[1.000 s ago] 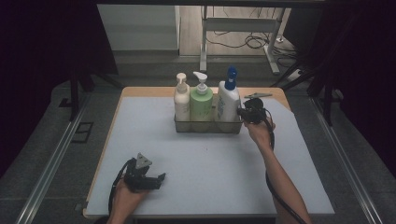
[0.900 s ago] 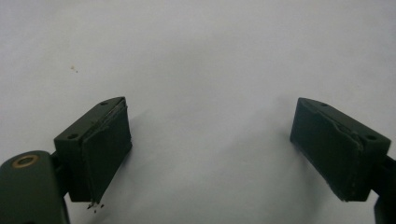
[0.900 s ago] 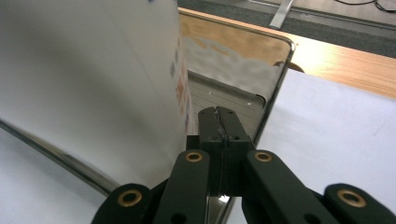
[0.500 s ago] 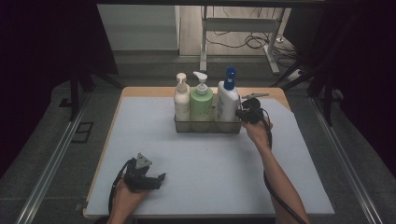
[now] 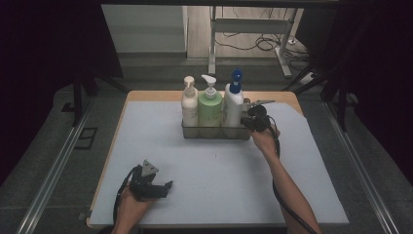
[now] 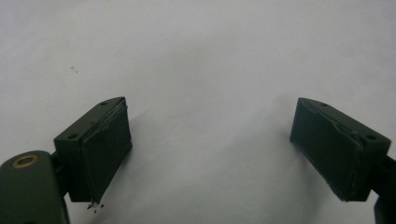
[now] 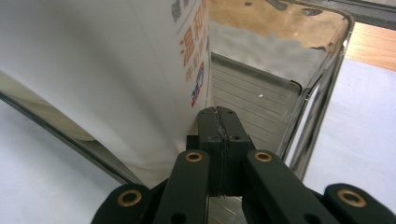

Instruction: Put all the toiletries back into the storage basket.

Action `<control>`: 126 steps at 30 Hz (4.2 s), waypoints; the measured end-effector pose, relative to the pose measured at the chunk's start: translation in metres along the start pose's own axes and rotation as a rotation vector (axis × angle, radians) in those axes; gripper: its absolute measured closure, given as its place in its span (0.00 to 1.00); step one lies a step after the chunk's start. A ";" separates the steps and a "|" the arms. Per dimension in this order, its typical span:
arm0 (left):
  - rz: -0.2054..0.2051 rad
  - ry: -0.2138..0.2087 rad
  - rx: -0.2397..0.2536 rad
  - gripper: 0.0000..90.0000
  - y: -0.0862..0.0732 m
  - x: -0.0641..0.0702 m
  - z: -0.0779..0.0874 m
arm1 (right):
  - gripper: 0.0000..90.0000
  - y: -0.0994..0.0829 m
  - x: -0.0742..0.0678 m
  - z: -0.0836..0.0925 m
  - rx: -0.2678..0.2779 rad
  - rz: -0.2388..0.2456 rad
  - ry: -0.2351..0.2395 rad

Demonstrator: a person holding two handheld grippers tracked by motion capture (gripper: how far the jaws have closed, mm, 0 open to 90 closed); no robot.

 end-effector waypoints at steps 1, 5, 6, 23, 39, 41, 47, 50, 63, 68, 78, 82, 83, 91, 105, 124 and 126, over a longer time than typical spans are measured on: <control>0.000 0.000 0.000 0.13 0.000 0.000 0.000 | 1.00 0.000 -0.001 0.000 -0.001 0.000 0.002; 0.000 0.000 0.000 0.13 0.000 0.000 0.000 | 1.00 0.001 -0.004 -0.001 0.001 0.008 0.011; 0.000 0.000 0.000 0.13 0.000 0.000 0.000 | 1.00 0.001 -0.005 -0.001 0.003 0.009 0.013; 0.000 0.000 -0.001 0.13 0.000 0.000 0.000 | 1.00 0.011 -0.012 -0.004 0.005 0.009 0.011; 0.000 0.000 -0.001 0.13 0.000 0.000 0.000 | 1.00 0.006 -0.014 -0.003 0.000 -0.008 0.022; 0.000 0.000 0.000 0.13 0.000 0.000 0.000 | 0.99 0.006 -0.014 -0.002 -0.002 0.001 0.019; 0.000 0.000 0.000 0.13 0.000 0.000 0.000 | 0.94 0.004 -0.014 0.007 0.011 0.017 0.025; 0.000 0.000 0.001 0.13 0.000 0.000 0.000 | 0.93 0.003 -0.014 0.011 0.014 0.028 0.033; 0.000 0.000 0.000 0.13 0.000 0.000 0.000 | 0.79 -0.001 -0.017 0.024 0.033 0.051 0.039; 0.000 0.000 0.000 0.13 0.000 0.000 0.000 | 0.70 -0.004 -0.017 0.028 0.036 0.052 0.044; 0.006 -0.002 0.006 0.13 0.000 0.000 0.000 | 0.50 -0.010 -0.019 0.034 0.041 0.043 0.061; 0.002 -0.001 0.004 0.13 0.000 0.000 0.000 | 0.42 -0.012 -0.020 0.038 0.042 0.050 0.066; 0.003 -0.001 0.004 0.13 0.000 0.000 0.000 | 0.41 -0.012 -0.021 0.039 0.043 0.051 0.067; 0.005 -0.002 0.006 0.13 0.000 0.000 0.000 | 0.32 -0.018 -0.027 0.047 0.047 0.101 0.065; 0.005 -0.001 0.006 0.13 0.000 0.000 0.000 | 0.25 -0.031 -0.033 0.060 0.043 0.157 0.071; 0.006 -0.001 0.006 0.13 0.000 0.001 0.000 | 0.16 -0.057 -0.047 0.070 0.021 0.253 0.058; 0.006 -0.001 0.006 0.13 0.000 0.001 0.000 | 0.16 -0.060 -0.047 0.071 0.017 0.257 0.055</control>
Point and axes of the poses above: each handheld gripper's, and its own axes: z roughly backward along the jaws, y roughly out of its top, x roughly to its right, the point moved 5 cm from there along -z, roughly forward along the jaws, and after that the axes turned 12 degrees about -x, right-handed, at the moved point
